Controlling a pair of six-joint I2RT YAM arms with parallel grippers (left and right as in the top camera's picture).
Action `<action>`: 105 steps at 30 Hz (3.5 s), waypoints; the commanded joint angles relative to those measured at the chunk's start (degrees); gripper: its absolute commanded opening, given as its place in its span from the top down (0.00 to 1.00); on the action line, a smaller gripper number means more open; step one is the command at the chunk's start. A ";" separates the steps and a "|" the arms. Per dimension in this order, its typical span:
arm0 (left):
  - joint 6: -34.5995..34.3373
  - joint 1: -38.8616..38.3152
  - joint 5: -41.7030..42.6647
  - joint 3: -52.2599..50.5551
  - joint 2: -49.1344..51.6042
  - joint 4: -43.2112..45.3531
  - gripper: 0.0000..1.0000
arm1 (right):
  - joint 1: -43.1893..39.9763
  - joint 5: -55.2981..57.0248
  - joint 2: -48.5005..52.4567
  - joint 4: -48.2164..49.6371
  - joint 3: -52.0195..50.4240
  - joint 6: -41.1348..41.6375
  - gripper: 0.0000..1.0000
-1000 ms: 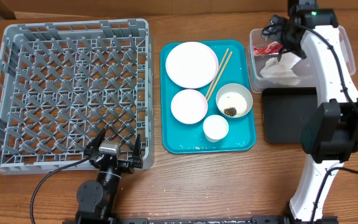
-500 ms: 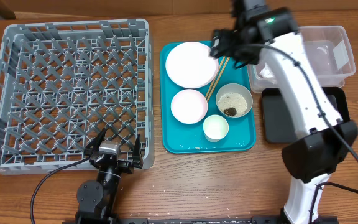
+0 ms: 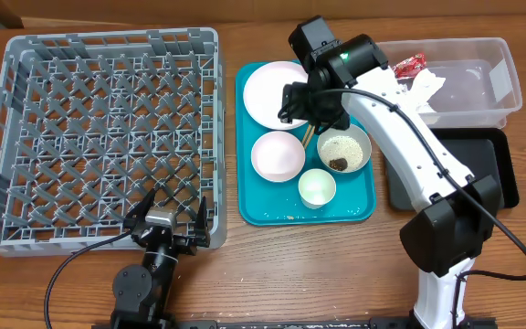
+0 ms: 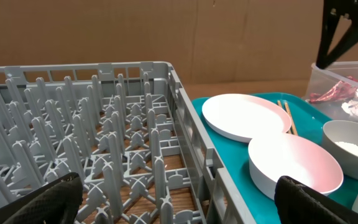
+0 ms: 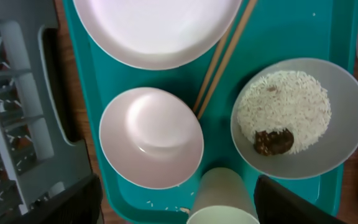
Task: Sort waste into correct bins and load items into the dishwasher
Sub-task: 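Move the right gripper to the rice bowl and grasp its rim, then carry the rice bowl right and tip its contents onto the black tray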
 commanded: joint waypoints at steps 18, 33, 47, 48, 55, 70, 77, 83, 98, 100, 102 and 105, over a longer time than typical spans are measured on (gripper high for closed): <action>1.09 0.24 -0.22 -0.24 -0.50 -0.02 0.00 | 2.60 1.44 -0.37 0.83 -0.46 -0.20 0.27; 1.09 0.24 -0.22 -0.24 -0.50 0.00 0.00 | 1.46 10.67 0.83 6.78 -8.37 -2.95 0.32; 1.09 0.24 -0.22 -0.24 -0.50 -0.02 0.00 | -3.30 8.41 0.85 25.27 -25.14 -4.37 0.48; 1.09 0.24 -0.22 -0.24 -0.50 -0.02 0.00 | -3.45 8.24 0.83 26.05 -25.53 -4.35 0.48; 1.09 0.24 -0.22 -0.24 -0.50 -0.02 0.00 | -3.50 7.39 0.85 29.42 -26.71 -0.11 0.54; 1.09 0.24 -0.22 -0.24 -0.50 -0.02 0.00 | -3.21 7.67 1.27 31.04 -30.84 8.37 0.62; 1.09 0.24 -0.22 -0.24 -0.50 -0.02 0.00 | -3.21 7.80 1.27 31.41 -31.82 8.37 0.74; 1.09 0.24 -0.22 -0.24 -0.50 -0.02 0.00 | -3.23 7.43 1.11 29.77 -31.17 8.35 0.96; 1.09 0.24 -0.22 -0.24 -0.50 -0.02 0.00 | -4.37 2.71 -5.79 5.49 -8.15 3.74 0.96; 1.09 0.24 -0.22 -0.24 -0.50 -0.02 0.00 | -5.70 -0.13 -8.72 4.39 -7.54 1.31 0.96; 1.09 0.24 -0.22 -0.24 -0.50 -0.02 0.00 | -7.45 -1.53 -11.02 3.19 -7.54 -0.20 0.96; 1.09 0.24 -0.22 -0.24 -0.50 -0.02 0.00 | -11.54 -4.44 -13.97 0.50 -7.56 -4.50 0.96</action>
